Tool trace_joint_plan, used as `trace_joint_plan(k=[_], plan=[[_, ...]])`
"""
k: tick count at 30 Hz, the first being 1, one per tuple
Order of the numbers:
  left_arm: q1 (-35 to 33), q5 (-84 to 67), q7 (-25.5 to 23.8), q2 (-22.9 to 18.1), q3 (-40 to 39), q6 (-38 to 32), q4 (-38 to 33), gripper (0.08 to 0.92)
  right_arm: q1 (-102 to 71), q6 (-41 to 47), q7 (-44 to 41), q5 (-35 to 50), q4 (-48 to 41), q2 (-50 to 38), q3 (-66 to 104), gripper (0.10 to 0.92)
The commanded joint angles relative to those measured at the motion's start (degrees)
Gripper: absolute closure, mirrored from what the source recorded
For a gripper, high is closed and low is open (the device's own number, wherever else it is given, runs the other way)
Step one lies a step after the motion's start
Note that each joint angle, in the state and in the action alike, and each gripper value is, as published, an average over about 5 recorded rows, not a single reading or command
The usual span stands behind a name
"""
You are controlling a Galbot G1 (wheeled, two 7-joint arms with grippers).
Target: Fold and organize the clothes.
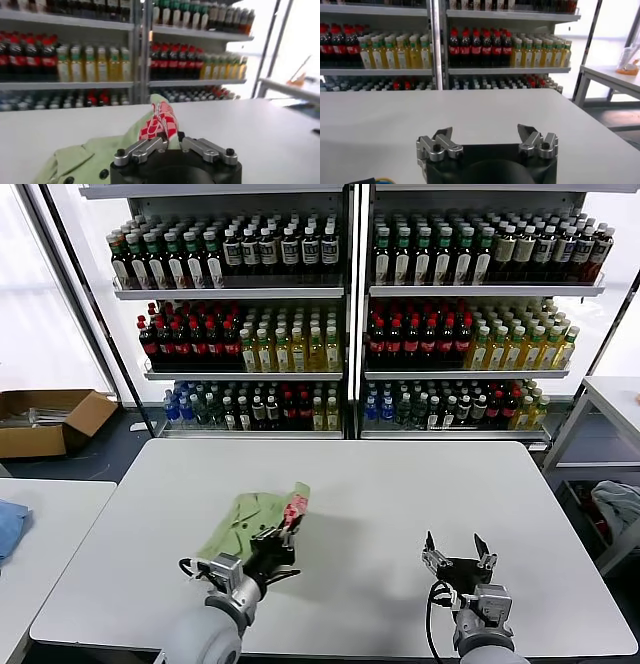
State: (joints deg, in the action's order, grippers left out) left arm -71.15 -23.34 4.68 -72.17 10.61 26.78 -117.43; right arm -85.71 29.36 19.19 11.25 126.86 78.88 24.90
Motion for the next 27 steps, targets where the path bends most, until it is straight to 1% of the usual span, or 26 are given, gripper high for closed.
trace_joint_plan(k=[1, 6, 7, 9, 12, 15, 20, 23, 27], plan=[[3.2, -9.8, 0.1, -5.6, -5.2, -2.6, 2.6, 0.769, 0.1, 1.3, 0.4, 1.1, 0.3, 0.5, -1.1, 0.203], [4.1, -10.8, 1.2, -6.0, -5.2, -3.4, 2.6, 0.630, 2.0, 2.9, 1.7, 4.3, -0.6, 0.8, -2.0, 0.203], [4.0, -10.6, 1.5, -5.9, -4.9, -3.5, 2.6, 0.596, 2.3, 3.1, 2.0, 5.6, -0.7, 0.7, -2.1, 0.203], [3.7, -8.7, 2.2, -5.4, -3.7, -3.5, 2.9, 0.544, 2.9, 3.6, 2.8, 10.9, -0.6, 0.5, -2.5, 0.203], [3.4, -3.2, 2.7, -3.3, -0.7, -3.1, 3.3, 0.457, 4.6, 3.8, 3.5, 20.6, -1.3, -0.5, -4.7, 0.203], [3.1, 1.3, 3.4, -0.6, 3.6, -2.0, 3.1, 0.371, 7.5, 3.9, 4.6, 27.5, -3.3, -2.0, -8.5, 0.203], [1.4, 2.6, 4.3, 2.4, 10.5, -1.4, 1.1, 0.229, 14.2, 4.0, 8.1, 35.5, -8.1, -2.1, -13.3, 0.203], [0.2, 2.6, 4.5, 2.9, 13.5, -1.9, -0.4, 0.186, 17.1, 3.9, 9.1, 37.1, -11.3, -0.7, -15.9, 0.203], [-1.2, 2.6, 4.8, 3.0, 16.2, -2.4, -1.4, 0.178, 18.7, 3.9, 10.6, 36.8, -14.3, 2.0, -18.0, 0.203]])
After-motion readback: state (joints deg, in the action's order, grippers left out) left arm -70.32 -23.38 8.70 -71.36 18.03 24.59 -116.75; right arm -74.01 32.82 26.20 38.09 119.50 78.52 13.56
